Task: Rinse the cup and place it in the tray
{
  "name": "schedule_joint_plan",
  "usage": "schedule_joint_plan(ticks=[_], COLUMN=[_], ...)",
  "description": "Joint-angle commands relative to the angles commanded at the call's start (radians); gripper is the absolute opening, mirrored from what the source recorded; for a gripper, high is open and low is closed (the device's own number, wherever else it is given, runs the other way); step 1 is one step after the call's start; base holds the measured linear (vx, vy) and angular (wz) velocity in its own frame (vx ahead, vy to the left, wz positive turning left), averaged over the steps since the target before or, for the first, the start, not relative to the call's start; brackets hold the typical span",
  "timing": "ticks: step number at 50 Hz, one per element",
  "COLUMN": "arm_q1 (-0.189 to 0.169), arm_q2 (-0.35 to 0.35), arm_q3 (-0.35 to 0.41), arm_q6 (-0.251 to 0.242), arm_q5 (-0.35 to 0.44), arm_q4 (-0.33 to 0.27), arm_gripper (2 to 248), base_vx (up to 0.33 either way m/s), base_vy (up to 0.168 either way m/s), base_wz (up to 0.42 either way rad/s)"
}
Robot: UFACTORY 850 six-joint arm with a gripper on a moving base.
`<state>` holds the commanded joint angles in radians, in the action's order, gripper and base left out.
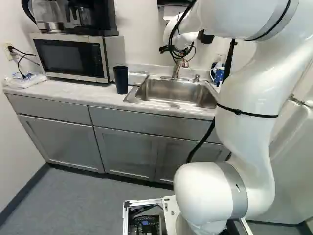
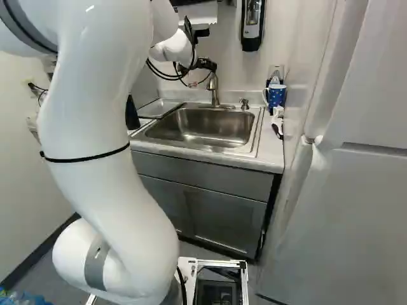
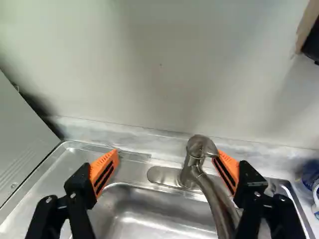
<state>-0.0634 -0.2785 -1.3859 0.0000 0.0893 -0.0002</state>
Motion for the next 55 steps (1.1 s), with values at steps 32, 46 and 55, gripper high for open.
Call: schedule_joint_plan(ticks=[32,46,55], arm_q1=[0.002,0.002,0.002], arm_q2=[-0.051,-0.050,-0.042], arm_q3=[-0.059,-0.057,-0.049], arm_q6=[0.000,0.000,0.000], arm_q5=[0.002,-0.001,-0.025], arm_q4=[0.000,0.000,0.000], arm_gripper=[247,247,247], base_vx=[0.000,0.000,0.000], base_vy=[0.000,0.000,0.000], base_wz=[0.000,0.000,0.000])
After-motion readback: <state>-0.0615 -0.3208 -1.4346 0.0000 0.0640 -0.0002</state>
